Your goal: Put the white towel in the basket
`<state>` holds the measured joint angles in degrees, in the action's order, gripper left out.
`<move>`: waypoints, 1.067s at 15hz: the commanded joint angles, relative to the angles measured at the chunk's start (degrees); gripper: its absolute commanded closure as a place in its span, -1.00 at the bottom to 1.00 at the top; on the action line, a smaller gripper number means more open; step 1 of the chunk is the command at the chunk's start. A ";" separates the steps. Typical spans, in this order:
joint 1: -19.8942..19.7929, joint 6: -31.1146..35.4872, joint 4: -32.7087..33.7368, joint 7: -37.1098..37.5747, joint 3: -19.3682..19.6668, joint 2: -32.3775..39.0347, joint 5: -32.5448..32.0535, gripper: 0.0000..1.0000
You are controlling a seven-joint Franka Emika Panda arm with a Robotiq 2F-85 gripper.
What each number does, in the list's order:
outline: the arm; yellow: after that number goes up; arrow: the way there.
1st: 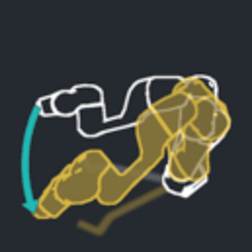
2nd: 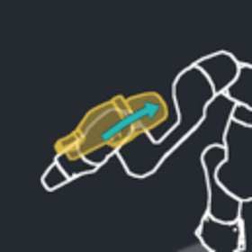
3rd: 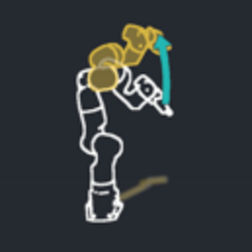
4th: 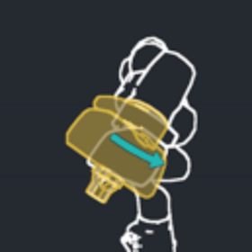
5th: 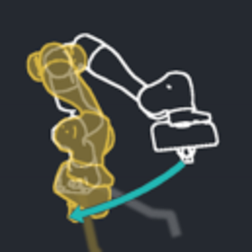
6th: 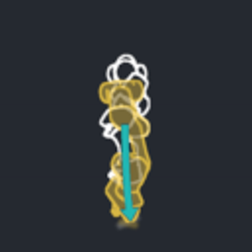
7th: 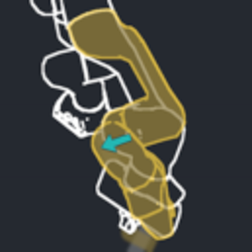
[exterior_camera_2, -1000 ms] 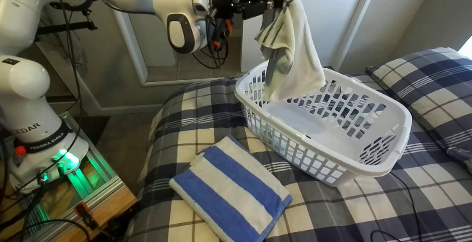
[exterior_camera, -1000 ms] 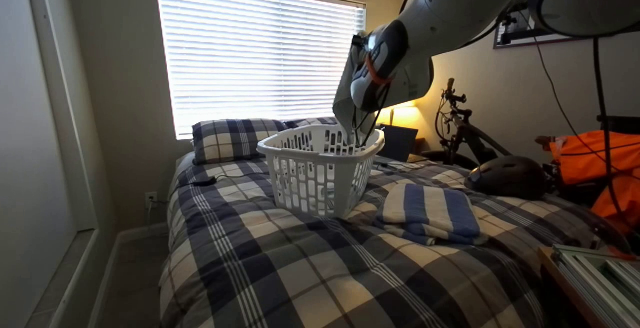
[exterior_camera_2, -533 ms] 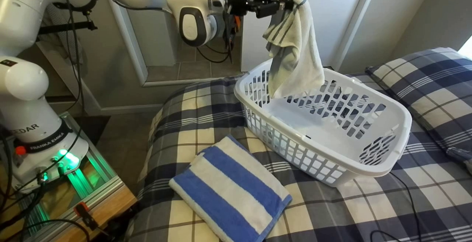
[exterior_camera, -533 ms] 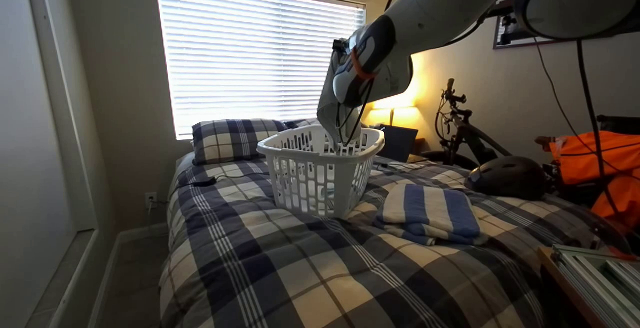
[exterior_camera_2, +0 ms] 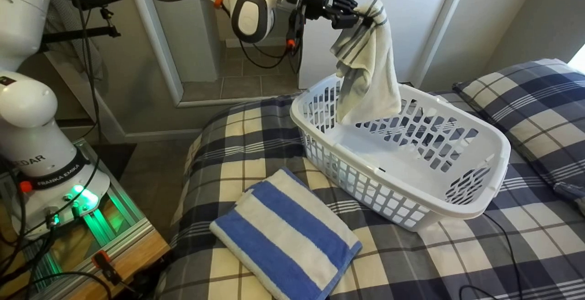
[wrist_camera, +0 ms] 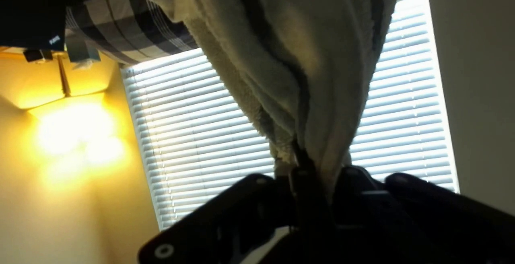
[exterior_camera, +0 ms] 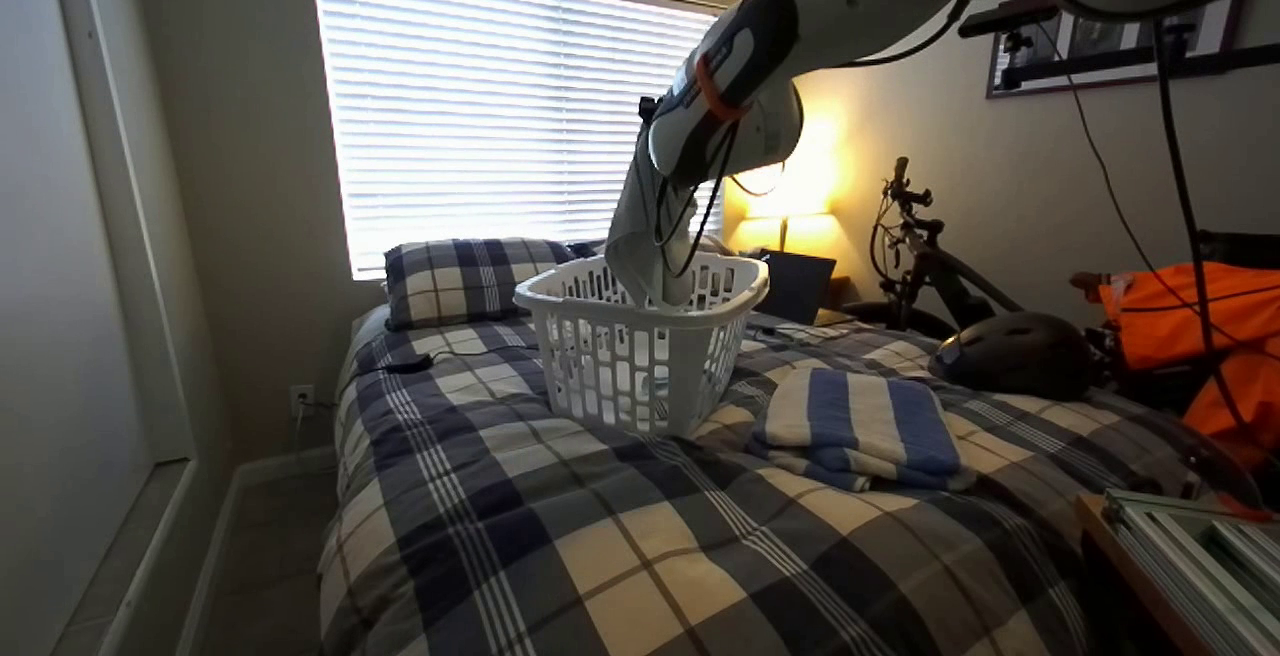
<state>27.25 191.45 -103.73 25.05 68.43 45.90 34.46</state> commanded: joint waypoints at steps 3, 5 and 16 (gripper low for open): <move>-7.81 -10.11 6.61 -2.08 -9.55 -7.06 -3.30 0.95; -10.67 -13.74 8.34 -3.29 -13.42 -8.59 -2.78 0.95; -23.20 -22.54 14.09 -3.82 -26.53 -6.65 -3.88 0.30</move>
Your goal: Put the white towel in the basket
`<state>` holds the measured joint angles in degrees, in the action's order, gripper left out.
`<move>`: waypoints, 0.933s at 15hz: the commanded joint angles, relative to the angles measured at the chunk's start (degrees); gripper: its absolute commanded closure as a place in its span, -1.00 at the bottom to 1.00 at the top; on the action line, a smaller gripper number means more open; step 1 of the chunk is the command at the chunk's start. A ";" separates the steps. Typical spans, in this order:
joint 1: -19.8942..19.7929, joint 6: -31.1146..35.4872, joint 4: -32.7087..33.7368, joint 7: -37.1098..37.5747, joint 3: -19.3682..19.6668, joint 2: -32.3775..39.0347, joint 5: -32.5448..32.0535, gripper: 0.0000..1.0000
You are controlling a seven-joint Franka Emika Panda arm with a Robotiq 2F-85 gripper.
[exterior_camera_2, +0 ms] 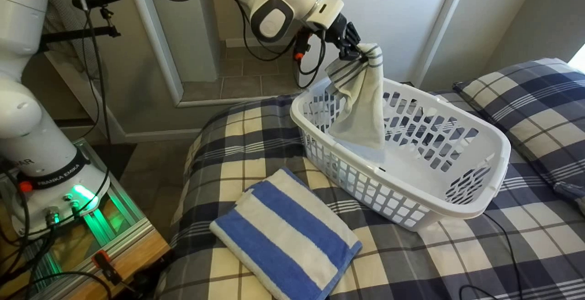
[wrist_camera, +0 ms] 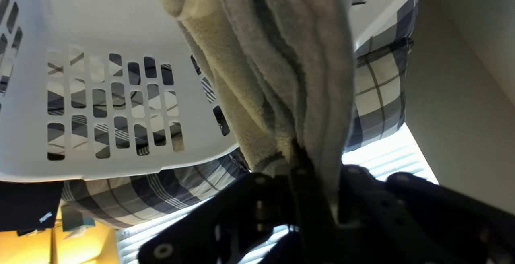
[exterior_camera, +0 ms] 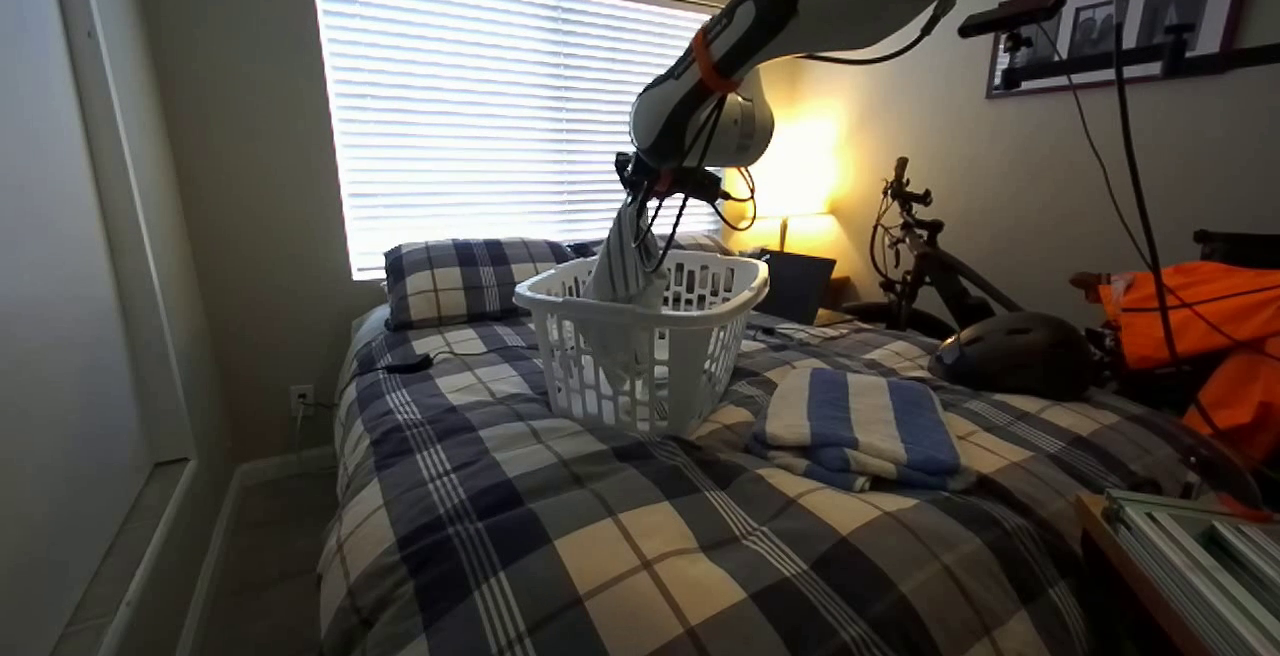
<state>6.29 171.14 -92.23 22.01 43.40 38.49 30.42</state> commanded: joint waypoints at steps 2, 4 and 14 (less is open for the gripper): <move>-5.46 -2.49 1.88 2.67 -5.37 -1.37 -7.16 0.04; -2.12 -8.16 1.70 0.08 -0.55 -0.60 -6.39 -0.24; 7.29 -16.24 -13.70 -21.84 7.41 -16.44 -20.93 -1.00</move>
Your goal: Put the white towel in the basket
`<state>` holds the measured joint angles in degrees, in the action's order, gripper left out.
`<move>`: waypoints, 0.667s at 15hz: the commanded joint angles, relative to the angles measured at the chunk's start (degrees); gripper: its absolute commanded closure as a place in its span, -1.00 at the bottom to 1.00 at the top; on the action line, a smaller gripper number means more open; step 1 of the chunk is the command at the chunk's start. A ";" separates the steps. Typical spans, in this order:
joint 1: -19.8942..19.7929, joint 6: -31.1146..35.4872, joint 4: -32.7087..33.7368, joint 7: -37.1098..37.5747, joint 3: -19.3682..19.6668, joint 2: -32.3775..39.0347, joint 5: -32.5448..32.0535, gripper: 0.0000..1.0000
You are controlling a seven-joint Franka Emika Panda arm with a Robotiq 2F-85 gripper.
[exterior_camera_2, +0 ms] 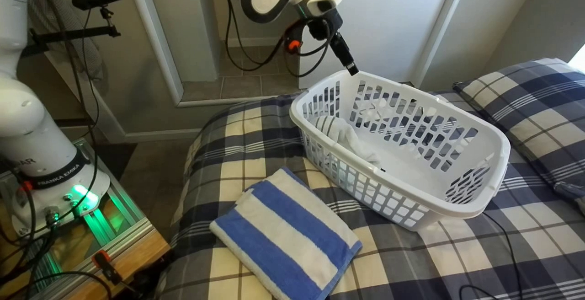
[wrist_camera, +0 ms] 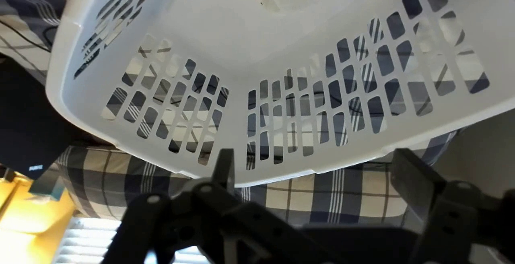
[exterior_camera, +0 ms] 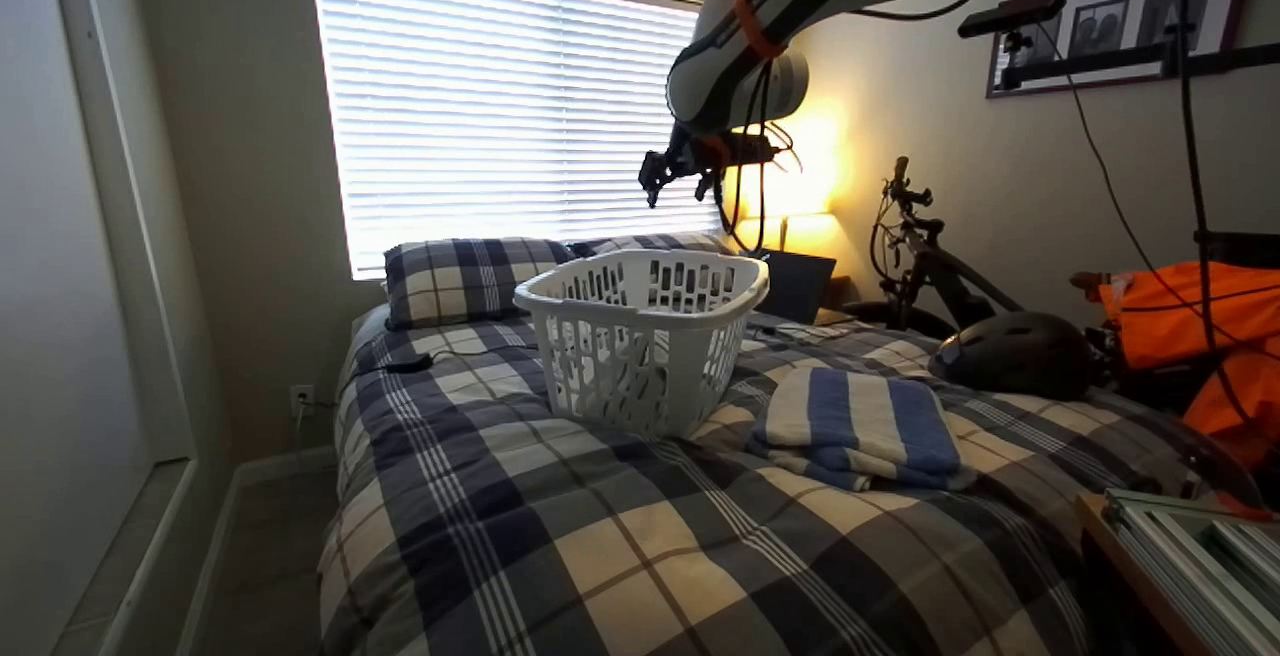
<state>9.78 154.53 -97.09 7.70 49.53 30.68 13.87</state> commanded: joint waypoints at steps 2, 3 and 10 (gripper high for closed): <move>5.92 1.53 -14.00 -12.58 1.53 -13.29 -6.11 -1.00; 7.27 2.19 -16.55 -14.31 1.98 -15.44 -7.20 -1.00; 12.81 4.09 -29.49 -19.22 4.40 -27.28 -13.40 -1.00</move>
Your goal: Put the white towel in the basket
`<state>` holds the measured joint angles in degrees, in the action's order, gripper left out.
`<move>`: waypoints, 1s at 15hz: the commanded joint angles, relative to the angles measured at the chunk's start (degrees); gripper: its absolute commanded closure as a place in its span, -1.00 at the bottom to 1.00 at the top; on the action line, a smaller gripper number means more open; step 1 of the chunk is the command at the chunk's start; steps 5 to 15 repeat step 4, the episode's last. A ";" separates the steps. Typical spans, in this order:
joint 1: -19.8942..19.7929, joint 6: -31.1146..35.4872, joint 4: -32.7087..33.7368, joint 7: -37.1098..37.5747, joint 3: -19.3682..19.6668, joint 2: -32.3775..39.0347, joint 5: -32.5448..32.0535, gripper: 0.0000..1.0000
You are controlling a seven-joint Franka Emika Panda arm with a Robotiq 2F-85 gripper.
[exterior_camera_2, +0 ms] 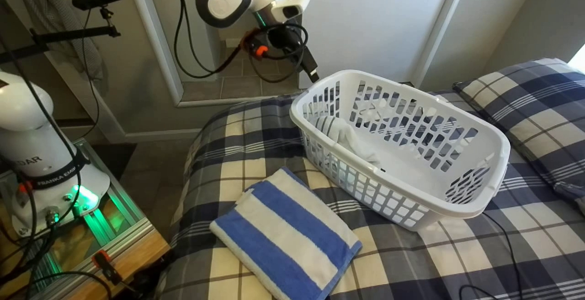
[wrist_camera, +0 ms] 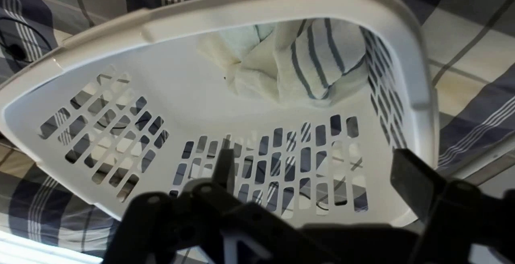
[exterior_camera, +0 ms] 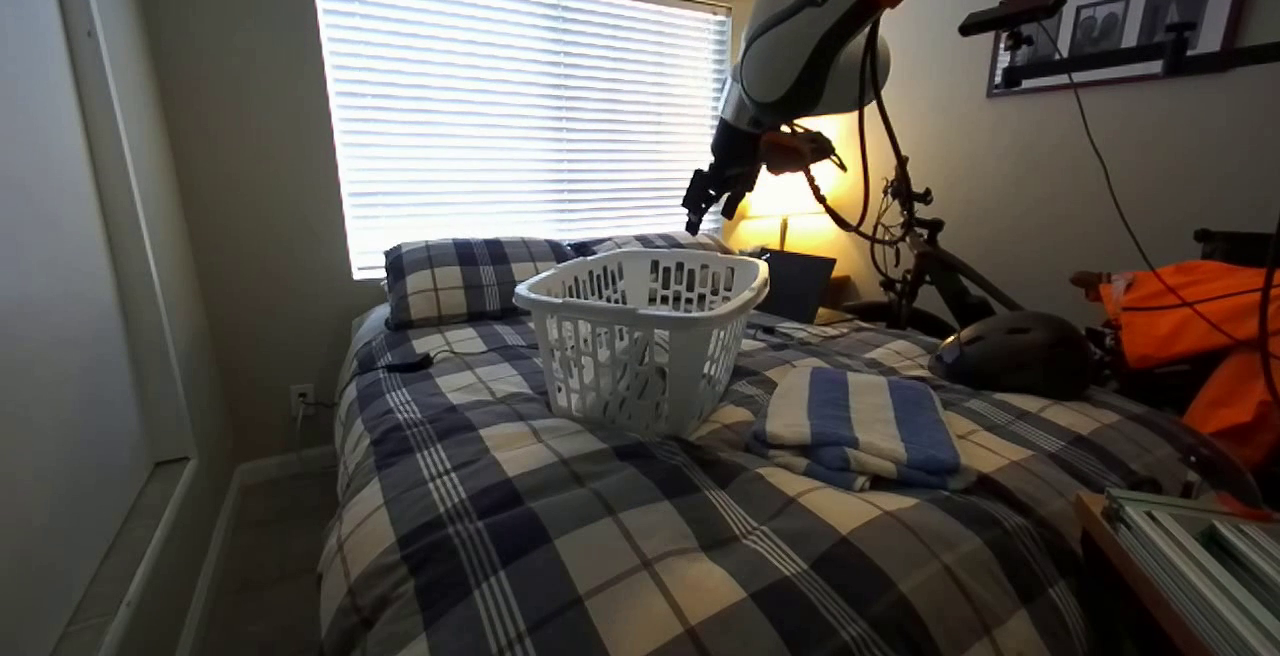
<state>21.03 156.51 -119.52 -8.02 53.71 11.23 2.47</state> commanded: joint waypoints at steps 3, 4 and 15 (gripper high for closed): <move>-8.48 1.03 -4.12 0.41 -9.33 -5.18 -4.15 -1.00; -8.61 1.11 -4.77 -0.21 -9.53 -5.85 -3.79 -1.00; -8.61 1.11 -4.77 -0.21 -9.53 -5.85 -3.79 -1.00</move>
